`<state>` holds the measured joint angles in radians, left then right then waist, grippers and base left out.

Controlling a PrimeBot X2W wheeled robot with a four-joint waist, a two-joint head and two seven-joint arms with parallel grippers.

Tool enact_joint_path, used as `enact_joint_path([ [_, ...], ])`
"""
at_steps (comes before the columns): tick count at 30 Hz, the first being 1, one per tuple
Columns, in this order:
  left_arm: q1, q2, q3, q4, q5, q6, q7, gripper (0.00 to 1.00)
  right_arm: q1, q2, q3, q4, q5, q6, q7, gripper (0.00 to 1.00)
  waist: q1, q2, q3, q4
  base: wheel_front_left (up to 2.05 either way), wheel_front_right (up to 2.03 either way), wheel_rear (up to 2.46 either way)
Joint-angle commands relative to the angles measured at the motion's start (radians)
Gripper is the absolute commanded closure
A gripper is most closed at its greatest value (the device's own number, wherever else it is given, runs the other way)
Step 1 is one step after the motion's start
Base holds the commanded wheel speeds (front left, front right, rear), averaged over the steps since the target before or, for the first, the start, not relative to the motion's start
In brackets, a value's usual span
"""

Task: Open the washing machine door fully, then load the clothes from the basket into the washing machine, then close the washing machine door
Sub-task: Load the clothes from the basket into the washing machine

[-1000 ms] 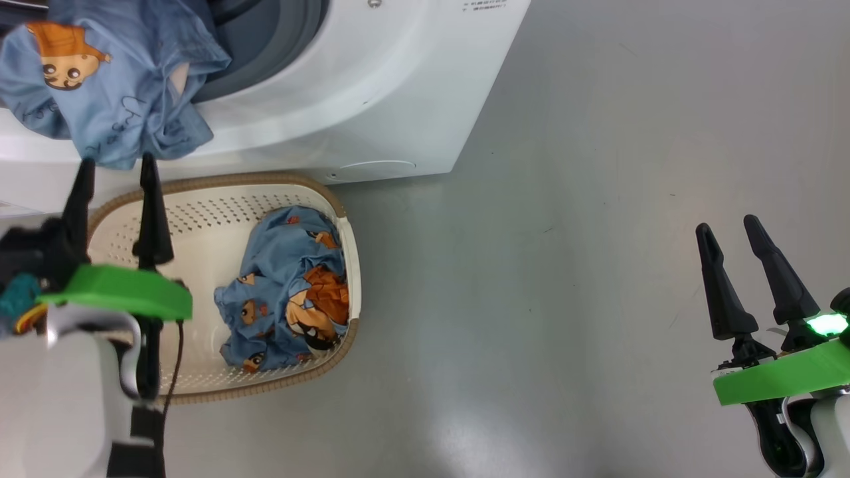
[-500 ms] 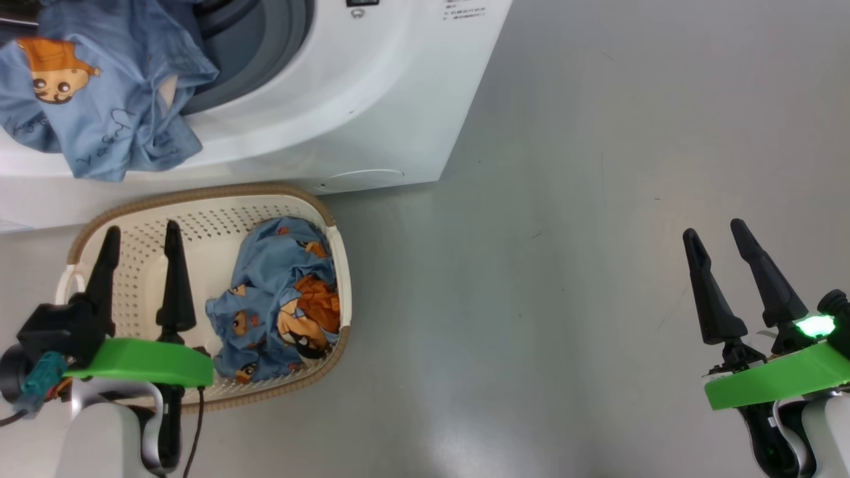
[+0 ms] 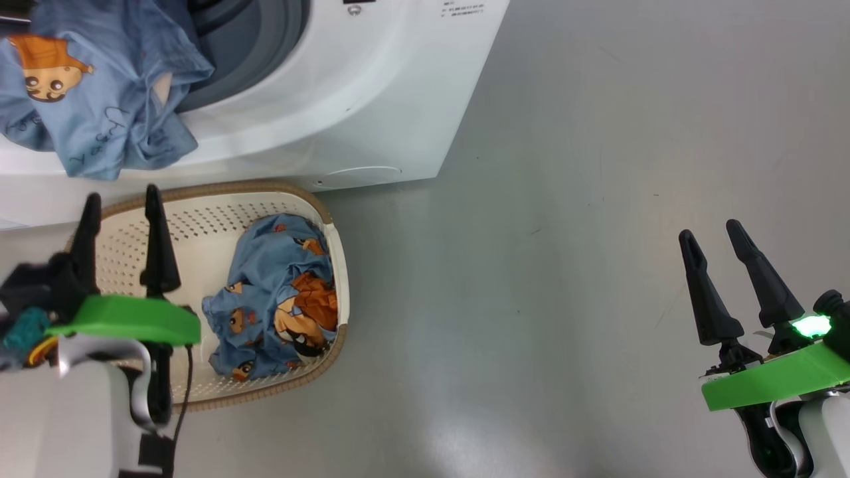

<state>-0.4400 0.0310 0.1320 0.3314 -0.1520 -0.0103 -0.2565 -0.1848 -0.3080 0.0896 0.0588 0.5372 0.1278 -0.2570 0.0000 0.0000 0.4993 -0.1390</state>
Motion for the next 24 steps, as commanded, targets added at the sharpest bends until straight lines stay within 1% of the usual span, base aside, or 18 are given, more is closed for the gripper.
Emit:
enact_joint_path([
  [1, -0.016, 0.019, 0.031, -0.008, 0.01, -0.003, -0.005, 0.0, 0.016, -0.013, 0.022, -0.023, -0.007, 0.003, -0.005, 0.0, 0.0, 0.0, 0.003, -0.002, 0.0, 0.0, 0.0],
  [7, -0.103, 0.022, 0.052, 0.07, 0.047, -0.007, -0.005, 0.0, 0.009, -0.007, 0.025, -0.024, -0.006, 0.003, -0.005, 0.0, 0.0, 0.0, 0.015, -0.014, 0.0, 0.0, 0.0],
  [12, -0.17, 0.036, 0.068, 0.139, 0.067, -0.007, -0.005, 0.0, -0.005, -0.002, 0.035, -0.023, -0.007, 0.003, -0.005, 0.0, 0.0, 0.0, 0.029, -0.031, 0.0, 0.0, 0.0],
  [24, -0.324, 0.095, 0.077, 0.337, 0.123, 0.039, -0.005, 0.0, -0.028, 0.01, 0.044, -0.027, -0.006, 0.003, -0.005, 0.0, 0.0, 0.0, 0.059, -0.057, 0.0, 0.0, 0.0],
])
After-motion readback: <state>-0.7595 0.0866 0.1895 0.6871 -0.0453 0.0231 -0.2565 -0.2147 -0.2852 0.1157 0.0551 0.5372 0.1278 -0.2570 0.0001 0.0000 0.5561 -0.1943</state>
